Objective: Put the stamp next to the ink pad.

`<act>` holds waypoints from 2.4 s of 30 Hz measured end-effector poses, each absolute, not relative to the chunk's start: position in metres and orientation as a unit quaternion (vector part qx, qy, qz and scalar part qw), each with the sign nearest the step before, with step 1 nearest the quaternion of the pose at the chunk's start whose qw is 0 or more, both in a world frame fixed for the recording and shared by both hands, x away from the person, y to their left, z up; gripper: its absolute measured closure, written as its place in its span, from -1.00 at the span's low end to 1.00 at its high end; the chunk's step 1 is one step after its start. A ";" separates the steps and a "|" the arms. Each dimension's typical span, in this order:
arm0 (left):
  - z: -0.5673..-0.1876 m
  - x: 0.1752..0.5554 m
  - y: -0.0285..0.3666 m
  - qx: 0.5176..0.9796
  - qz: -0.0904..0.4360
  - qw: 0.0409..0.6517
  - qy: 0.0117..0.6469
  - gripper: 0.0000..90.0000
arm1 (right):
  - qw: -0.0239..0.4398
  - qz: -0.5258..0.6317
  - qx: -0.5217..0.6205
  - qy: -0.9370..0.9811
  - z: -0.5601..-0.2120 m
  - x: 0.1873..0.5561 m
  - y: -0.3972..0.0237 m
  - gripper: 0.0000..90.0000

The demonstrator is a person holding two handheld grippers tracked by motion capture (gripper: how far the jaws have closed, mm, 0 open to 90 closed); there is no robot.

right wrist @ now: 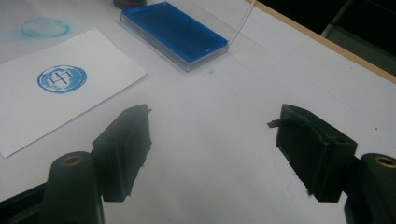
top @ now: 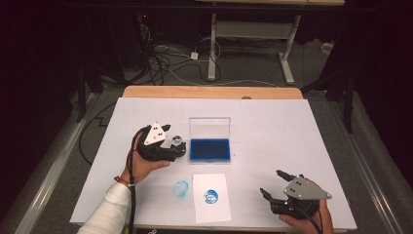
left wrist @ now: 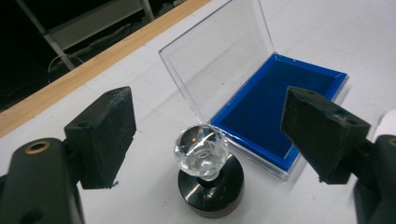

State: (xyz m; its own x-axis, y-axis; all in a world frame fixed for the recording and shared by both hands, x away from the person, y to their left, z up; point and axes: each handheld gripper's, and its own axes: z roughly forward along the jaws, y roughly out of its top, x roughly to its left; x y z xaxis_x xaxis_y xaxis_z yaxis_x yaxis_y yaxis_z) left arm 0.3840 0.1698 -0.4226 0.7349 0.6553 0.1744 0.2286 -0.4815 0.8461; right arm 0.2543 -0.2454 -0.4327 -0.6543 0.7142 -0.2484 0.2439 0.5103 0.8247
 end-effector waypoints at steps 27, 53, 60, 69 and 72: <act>-0.401 0.343 0.175 0.836 0.270 0.430 0.209 -0.61 | 0.293 0.400 0.296 0.816 -0.434 0.255 -0.246 -0.41; -0.413 0.310 0.193 0.843 0.298 0.404 0.194 -0.61 | 0.298 0.408 0.291 0.813 -0.431 0.255 -0.245 -0.41; -0.420 0.303 0.201 0.842 0.301 0.401 0.199 -0.61 | 0.298 0.408 0.292 0.812 -0.431 0.255 -0.245 -0.41; -0.433 0.298 0.207 0.849 0.302 0.382 0.206 -0.61 | 0.299 0.408 0.293 0.811 -0.431 0.256 -0.244 -0.41; -0.439 0.296 0.211 0.851 0.304 0.371 0.211 -0.61 | 0.300 0.408 0.292 0.811 -0.431 0.257 -0.244 -0.41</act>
